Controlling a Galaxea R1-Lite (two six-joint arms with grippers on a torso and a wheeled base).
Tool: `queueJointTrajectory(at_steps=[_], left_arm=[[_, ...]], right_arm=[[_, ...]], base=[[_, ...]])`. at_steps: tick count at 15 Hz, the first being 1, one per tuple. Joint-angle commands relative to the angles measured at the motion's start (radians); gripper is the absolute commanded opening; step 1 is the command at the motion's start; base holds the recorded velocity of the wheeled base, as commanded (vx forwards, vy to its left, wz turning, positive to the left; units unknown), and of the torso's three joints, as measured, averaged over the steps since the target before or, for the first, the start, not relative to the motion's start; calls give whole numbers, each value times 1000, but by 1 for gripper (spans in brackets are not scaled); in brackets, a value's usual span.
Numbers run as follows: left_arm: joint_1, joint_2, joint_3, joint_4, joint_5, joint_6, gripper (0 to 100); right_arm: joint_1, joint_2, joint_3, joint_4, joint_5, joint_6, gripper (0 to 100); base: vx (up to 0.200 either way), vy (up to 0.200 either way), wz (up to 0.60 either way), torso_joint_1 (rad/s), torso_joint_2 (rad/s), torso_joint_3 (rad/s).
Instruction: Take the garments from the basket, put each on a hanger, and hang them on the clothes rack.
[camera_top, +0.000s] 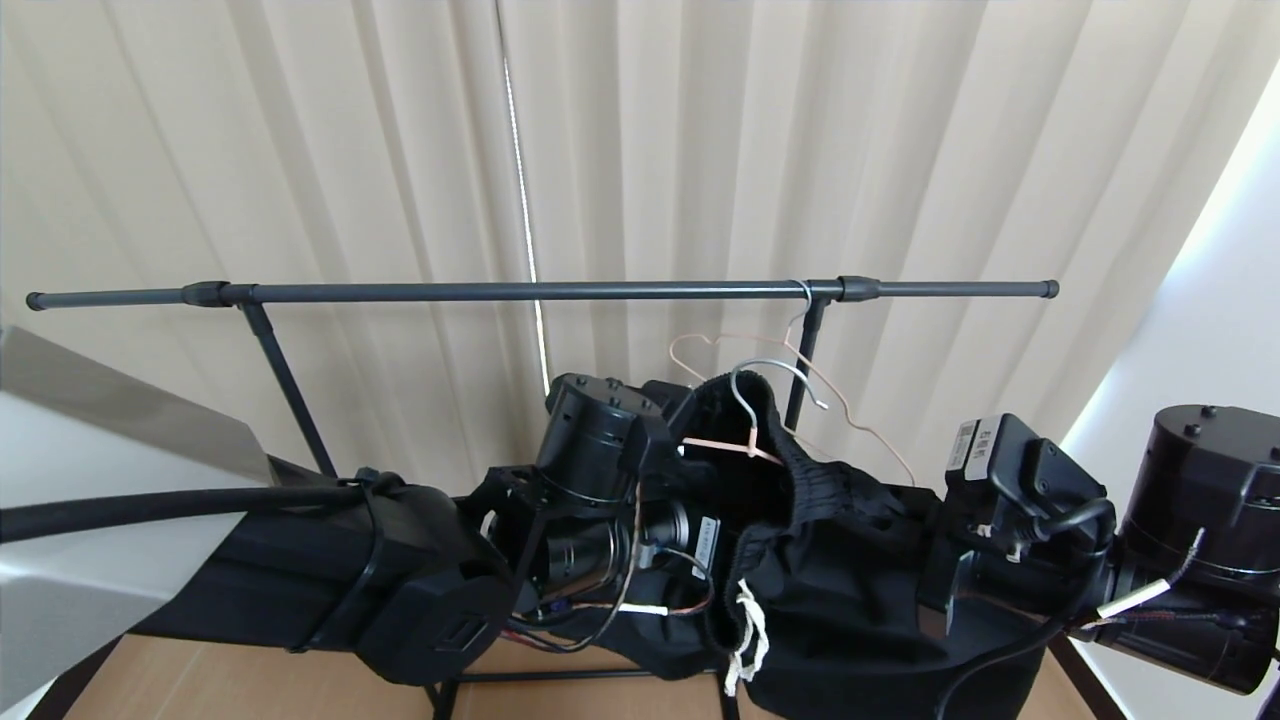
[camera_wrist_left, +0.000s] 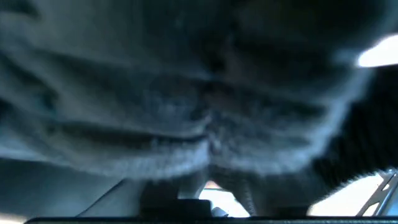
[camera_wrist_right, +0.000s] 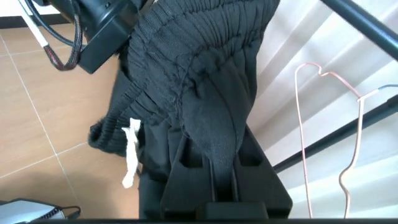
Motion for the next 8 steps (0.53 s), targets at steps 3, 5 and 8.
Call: queueJointTrajectory(at_steps=[3, 5, 8], left_arm=[[-19, -42, 63, -6, 58, 25, 100], [-19, -95, 123, -6, 58, 39, 100], [-25, -166, 183, -6, 58, 50, 100]], right_arm=[[-1, 9, -7, 0, 0, 0, 0], [-3, 14, -10, 0, 2, 1, 0], [-8, 26, -13, -2, 3, 3, 0]], base=[[0, 0, 0, 0, 0, 0], [0, 0, 0, 0, 0, 0], [0, 0, 0, 0, 0, 0]])
